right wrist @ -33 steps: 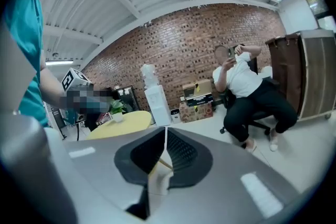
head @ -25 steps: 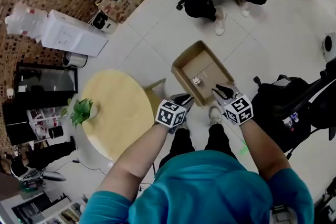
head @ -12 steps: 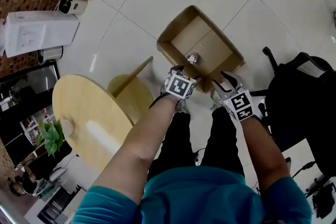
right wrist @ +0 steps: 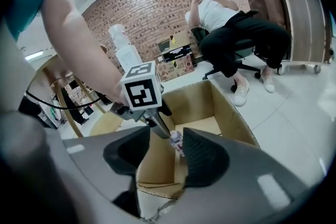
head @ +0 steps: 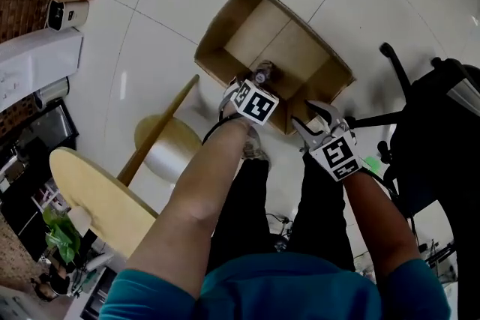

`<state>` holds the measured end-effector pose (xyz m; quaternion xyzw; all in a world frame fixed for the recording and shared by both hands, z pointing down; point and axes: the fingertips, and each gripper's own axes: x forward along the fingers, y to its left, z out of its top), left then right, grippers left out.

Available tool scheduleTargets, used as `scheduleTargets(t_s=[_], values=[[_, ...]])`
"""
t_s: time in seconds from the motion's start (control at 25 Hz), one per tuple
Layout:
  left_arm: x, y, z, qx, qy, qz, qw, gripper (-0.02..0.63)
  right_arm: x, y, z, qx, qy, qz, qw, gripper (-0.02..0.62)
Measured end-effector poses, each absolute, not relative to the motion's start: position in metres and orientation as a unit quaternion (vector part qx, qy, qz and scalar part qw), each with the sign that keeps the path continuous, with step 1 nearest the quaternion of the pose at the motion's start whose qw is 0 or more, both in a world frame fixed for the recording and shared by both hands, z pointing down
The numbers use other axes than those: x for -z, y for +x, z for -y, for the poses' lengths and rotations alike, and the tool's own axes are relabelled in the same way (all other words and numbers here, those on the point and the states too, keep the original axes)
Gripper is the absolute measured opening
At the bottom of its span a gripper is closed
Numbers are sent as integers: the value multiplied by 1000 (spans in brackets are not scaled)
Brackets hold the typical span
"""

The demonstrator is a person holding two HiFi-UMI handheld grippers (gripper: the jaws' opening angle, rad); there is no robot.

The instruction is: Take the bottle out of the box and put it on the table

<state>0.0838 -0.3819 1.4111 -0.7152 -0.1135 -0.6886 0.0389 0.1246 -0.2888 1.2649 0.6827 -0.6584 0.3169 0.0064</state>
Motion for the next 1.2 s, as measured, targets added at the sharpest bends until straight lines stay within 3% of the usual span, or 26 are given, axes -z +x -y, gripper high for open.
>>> scheduleTargets(t_s=[0.6, 0.8, 0.92, 1.0, 1.12, 1.2], values=[[-1501, 51, 395, 762, -634, 120, 49, 387, -1270, 137, 276, -290, 706, 645, -34, 195], [-1521, 42, 400, 768, -624, 124, 72, 385, -1266, 133, 267, -385, 698, 598, -83, 195], [-1531, 43, 404, 773, -620, 111, 78, 380, -1271, 136, 268, -347, 707, 612, -72, 195], [-1536, 44, 408, 779, -614, 99, 77, 363, -1275, 139, 271, -286, 716, 635, -50, 195], [-1542, 38, 410, 793, -595, 100, 84, 308, -1274, 140, 269, -318, 715, 620, -62, 195], [-1545, 36, 408, 799, -587, 105, 76, 310, -1273, 143, 269, -329, 715, 613, -62, 195]])
